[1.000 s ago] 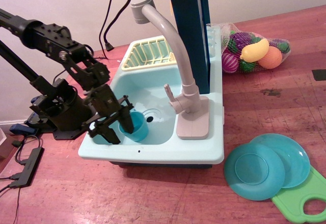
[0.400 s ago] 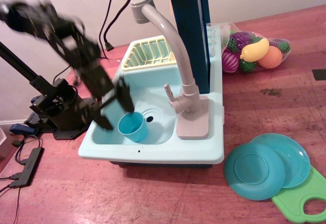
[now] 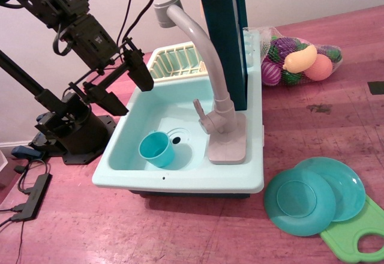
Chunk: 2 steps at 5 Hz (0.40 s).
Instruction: Flip cup upright
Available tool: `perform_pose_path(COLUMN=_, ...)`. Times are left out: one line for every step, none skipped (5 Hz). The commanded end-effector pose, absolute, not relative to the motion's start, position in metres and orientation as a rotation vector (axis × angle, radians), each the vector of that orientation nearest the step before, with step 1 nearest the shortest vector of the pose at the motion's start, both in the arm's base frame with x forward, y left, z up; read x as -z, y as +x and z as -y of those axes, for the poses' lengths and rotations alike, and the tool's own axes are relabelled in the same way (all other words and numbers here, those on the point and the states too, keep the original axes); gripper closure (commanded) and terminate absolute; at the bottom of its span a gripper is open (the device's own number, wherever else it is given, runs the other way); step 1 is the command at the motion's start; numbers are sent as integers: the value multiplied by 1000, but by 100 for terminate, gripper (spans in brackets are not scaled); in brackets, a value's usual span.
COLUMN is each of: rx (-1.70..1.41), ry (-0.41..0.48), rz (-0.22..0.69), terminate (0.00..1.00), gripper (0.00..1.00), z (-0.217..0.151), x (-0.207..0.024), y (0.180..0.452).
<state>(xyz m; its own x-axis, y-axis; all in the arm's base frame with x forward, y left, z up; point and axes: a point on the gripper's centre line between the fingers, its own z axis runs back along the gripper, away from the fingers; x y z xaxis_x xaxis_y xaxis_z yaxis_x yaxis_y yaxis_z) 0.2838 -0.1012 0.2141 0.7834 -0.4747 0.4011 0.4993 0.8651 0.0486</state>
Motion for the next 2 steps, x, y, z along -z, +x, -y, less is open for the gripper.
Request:
perform_pose_path(rx=521, ry=-65, rz=463, terminate=0, gripper=0, z=102, x=-228, y=286)
perform_pose_path(rx=521, ry=-65, rz=463, terminate=100, gripper=0, z=102, x=-228, y=286)
